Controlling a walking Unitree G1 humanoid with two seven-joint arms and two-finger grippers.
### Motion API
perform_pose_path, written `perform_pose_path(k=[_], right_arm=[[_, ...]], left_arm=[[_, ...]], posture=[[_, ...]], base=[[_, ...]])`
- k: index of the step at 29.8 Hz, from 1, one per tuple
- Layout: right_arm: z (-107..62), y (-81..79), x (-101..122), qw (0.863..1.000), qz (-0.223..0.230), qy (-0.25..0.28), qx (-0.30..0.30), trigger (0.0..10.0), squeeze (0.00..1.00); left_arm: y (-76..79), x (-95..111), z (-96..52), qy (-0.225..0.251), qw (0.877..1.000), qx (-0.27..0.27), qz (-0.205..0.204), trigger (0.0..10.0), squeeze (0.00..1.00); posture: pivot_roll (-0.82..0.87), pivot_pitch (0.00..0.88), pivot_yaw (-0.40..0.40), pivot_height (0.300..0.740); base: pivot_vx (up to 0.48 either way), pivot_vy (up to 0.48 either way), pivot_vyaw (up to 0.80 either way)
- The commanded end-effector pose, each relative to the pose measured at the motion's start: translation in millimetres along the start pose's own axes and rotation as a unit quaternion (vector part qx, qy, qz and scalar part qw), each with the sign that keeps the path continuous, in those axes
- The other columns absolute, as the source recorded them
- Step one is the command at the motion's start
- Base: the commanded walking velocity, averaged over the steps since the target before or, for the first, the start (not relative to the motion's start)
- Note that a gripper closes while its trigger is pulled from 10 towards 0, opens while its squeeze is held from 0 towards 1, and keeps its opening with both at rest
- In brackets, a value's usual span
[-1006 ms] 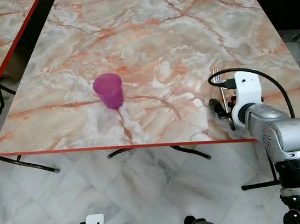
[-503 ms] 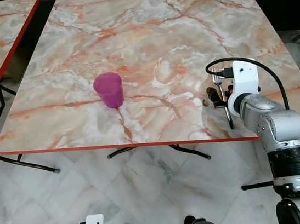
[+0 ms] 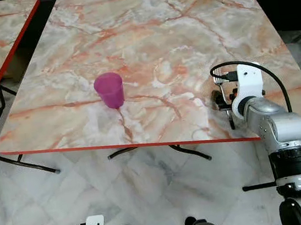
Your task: Setting the table
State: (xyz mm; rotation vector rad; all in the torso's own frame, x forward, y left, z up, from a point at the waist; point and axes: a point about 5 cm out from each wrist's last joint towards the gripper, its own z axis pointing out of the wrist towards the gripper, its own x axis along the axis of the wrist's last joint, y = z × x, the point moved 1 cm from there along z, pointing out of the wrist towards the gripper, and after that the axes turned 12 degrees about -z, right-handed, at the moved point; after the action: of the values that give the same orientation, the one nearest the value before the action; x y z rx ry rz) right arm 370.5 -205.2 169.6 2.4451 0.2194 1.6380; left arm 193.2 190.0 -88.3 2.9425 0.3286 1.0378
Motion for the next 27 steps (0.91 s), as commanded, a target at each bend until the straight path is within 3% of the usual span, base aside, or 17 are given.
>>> perform_pose_path(k=[1, 13, 27], right_arm=[[1.5, 4.3, 2.1, 1.000, 0.002, 0.003, -0.008, 10.0, 0.00], [7.3, -1.1, 6.6, 0.999, 0.027, 0.023, -0.007, 10.0, 0.00], [11.1, -6.9, -0.9, 1.000, 0.019, 0.014, 0.004, 10.0, 0.00]], left_arm=[[2.4, -32.9, -6.2, -0.060, 0.998, -0.005, -0.008, 10.0, 0.00], [2.0, -33.2, -6.4, -0.061, 0.998, -0.005, -0.009, 10.0, 0.00], [1.7, -33.8, -6.5, -0.062, 0.998, -0.005, -0.009, 10.0, 0.00]], posture=[[-0.12, 0.259, -0.024, 0.740], [-0.11, 0.263, -0.023, 0.740], [-0.11, 0.263, -0.023, 0.740]], base=[[0.000, 0.000, 0.00], [0.000, 0.000, 0.00], [0.000, 0.000, 0.00]])
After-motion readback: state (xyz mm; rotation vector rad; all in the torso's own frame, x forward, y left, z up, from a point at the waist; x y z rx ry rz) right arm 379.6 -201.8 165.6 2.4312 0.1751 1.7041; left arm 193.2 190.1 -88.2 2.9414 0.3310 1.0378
